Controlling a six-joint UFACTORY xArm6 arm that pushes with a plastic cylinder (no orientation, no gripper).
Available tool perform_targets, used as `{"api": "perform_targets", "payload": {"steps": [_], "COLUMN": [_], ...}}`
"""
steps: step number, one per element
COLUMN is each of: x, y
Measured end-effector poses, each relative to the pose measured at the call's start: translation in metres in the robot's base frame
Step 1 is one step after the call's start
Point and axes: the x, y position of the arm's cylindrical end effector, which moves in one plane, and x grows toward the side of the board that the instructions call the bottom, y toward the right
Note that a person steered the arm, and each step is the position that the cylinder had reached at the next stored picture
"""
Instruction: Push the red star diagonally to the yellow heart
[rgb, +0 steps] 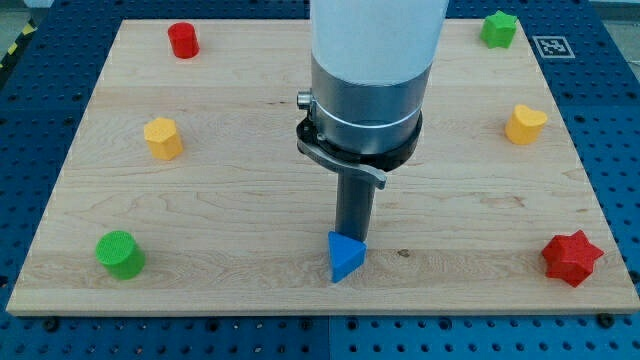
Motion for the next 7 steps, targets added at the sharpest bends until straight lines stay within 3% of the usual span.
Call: {"api": "perform_targets", "payload": {"steps": [7], "x": [-0.027], "y": [0.033]}}
